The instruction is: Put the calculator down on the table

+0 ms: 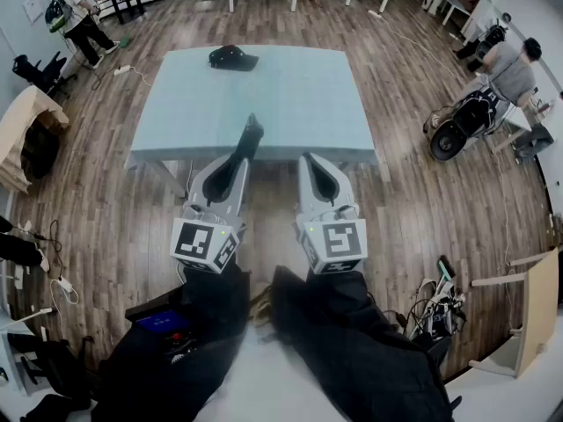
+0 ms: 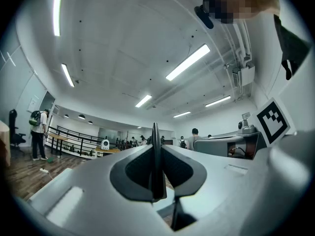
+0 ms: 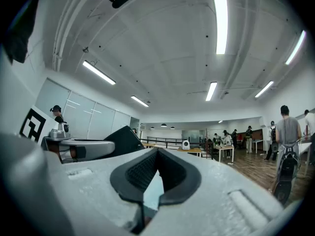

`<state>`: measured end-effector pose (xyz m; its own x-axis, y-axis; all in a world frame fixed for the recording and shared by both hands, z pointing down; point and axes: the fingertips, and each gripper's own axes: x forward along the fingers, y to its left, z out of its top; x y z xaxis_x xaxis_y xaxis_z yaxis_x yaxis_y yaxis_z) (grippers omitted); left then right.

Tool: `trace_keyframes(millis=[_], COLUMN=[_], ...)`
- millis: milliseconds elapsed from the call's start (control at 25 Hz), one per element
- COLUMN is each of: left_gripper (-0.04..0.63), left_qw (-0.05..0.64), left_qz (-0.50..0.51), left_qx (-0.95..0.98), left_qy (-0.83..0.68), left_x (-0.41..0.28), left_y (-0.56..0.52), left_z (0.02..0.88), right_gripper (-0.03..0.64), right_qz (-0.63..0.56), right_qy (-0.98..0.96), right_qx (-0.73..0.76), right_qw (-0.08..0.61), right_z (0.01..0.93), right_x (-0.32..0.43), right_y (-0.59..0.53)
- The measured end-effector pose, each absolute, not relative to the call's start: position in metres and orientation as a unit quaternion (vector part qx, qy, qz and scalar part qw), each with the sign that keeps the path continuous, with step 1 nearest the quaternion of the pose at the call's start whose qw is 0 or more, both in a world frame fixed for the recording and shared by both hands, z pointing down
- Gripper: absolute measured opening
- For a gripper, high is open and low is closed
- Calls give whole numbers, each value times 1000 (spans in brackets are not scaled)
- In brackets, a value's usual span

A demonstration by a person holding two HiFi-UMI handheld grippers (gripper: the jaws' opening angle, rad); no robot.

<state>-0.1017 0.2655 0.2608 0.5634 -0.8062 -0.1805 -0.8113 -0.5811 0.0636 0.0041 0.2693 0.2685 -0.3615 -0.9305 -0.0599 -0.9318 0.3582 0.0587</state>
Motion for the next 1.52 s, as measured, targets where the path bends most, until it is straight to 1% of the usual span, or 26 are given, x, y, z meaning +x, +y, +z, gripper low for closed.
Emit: trace_keyframes(millis=[360,600,760,920,1200,1400,1520], left_gripper=[44,44,44,44,44,44,44], left_qw=[5,-7,-15,-22,-36,-37,-42], left_qz=[96,93,89,86,78,81,82], left_qx=[-881,-879,-877,-878,-872,-864,-861], left_qy=[464,468,471,471,481,496,501], left_x=[-86,-77,-68,-59,-61,-70,-77], left_y=[271,276,280,280,275,269,253], left_z=[271,282,291,299,316,328,335], right_gripper=[0,-1,0,0,0,0,0], right_qz=[47,50,36,20,7,4,-2], right_qy=[833,838,835,838,848,854,853], right_qx=[-550,-543,-548,-545,-529,-520,-523], right_qw=[21,10,1,9,26,21,4], right_z=[271,279,289,298,315,329,342], right_x=[12,18,29,40,43,40,39], right_y=[273,277,280,283,285,285,273])
